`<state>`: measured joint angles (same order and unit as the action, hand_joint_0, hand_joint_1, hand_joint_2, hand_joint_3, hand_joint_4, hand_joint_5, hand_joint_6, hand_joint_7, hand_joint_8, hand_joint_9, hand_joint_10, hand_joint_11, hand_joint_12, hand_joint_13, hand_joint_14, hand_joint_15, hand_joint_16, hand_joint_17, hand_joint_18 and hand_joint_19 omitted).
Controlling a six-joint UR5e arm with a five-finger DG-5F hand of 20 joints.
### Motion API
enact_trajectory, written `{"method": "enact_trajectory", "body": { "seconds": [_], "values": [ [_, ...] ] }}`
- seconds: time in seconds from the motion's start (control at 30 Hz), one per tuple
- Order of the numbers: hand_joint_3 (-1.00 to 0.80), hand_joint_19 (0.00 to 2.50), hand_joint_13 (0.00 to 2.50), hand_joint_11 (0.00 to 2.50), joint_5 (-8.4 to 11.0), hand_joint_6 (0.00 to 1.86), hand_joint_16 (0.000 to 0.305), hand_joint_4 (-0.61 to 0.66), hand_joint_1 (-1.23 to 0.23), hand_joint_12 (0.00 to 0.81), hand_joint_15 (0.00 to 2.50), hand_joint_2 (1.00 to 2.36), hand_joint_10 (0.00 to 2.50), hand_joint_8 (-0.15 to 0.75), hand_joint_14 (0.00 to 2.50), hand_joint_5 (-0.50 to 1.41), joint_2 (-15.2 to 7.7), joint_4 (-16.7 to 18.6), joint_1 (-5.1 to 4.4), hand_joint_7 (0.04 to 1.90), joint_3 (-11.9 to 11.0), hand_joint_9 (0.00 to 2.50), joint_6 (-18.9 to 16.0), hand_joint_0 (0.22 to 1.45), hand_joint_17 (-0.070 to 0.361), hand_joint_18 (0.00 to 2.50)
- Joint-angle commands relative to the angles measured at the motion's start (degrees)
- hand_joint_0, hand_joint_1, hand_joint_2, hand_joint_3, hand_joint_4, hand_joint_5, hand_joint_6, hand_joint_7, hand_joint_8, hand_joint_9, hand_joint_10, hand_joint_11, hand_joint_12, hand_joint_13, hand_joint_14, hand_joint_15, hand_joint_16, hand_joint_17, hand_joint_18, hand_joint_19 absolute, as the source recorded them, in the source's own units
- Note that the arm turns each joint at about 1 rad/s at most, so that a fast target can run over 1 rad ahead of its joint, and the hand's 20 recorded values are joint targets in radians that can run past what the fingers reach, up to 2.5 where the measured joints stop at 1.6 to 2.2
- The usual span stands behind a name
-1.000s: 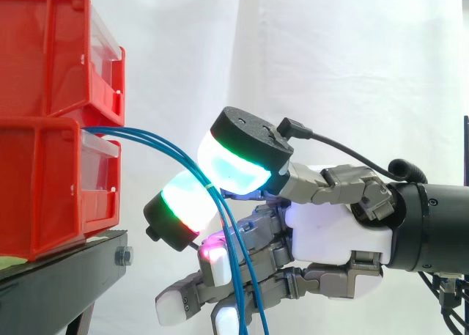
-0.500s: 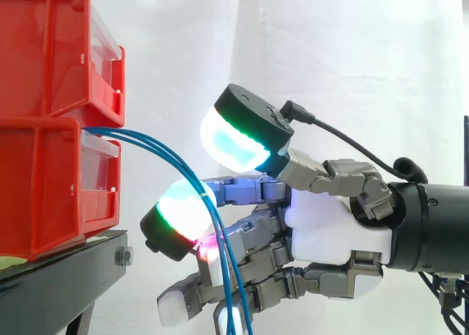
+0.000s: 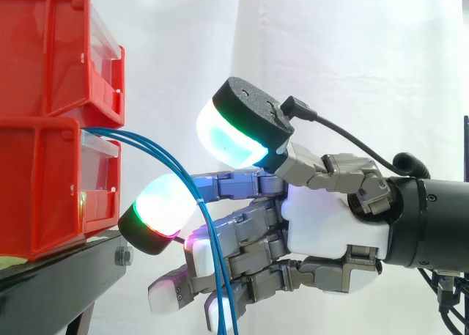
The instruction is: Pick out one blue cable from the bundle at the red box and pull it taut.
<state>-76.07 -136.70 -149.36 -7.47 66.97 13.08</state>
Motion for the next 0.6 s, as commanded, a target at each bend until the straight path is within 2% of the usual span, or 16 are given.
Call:
{"method": "enact_trajectory", "body": {
  "seconds": [0.0,0.07,0.23,0.37,0.57],
  "values": [
    [-0.50,0.62,0.73,0.66,1.98,0.60,0.047,0.09,-0.68,0.319,0.38,1.00,0.02,0.213,0.01,-0.08,-0.06,0.39,-0.61,1.15,0.00,1.01,0.37,0.48,0.106,0.79],
    [-0.50,0.63,0.73,0.66,2.59,0.59,0.046,0.08,-0.69,0.314,0.39,1.00,0.02,0.211,0.02,-0.08,-0.06,0.56,-0.96,1.17,0.00,1.00,0.37,0.49,0.104,0.78],
    [-0.50,0.63,0.72,0.67,2.77,0.58,0.045,0.06,-0.70,0.309,0.39,1.00,0.02,0.206,0.02,-0.08,-0.06,1.27,-1.67,1.20,0.00,1.00,0.45,0.51,0.101,0.77],
    [-0.50,0.63,0.72,0.67,4.09,0.57,0.044,0.06,-0.70,0.304,0.39,1.00,0.02,0.206,0.02,-0.08,-0.06,2.15,-2.72,1.21,0.09,0.99,0.72,0.52,0.099,0.77],
    [-0.49,0.64,0.71,0.66,4.09,0.57,0.043,0.05,-0.69,0.299,0.39,1.00,0.03,0.200,0.02,-0.08,-0.06,2.15,-3.25,1.23,0.62,0.99,0.54,0.55,0.096,0.76]
  ]
}}
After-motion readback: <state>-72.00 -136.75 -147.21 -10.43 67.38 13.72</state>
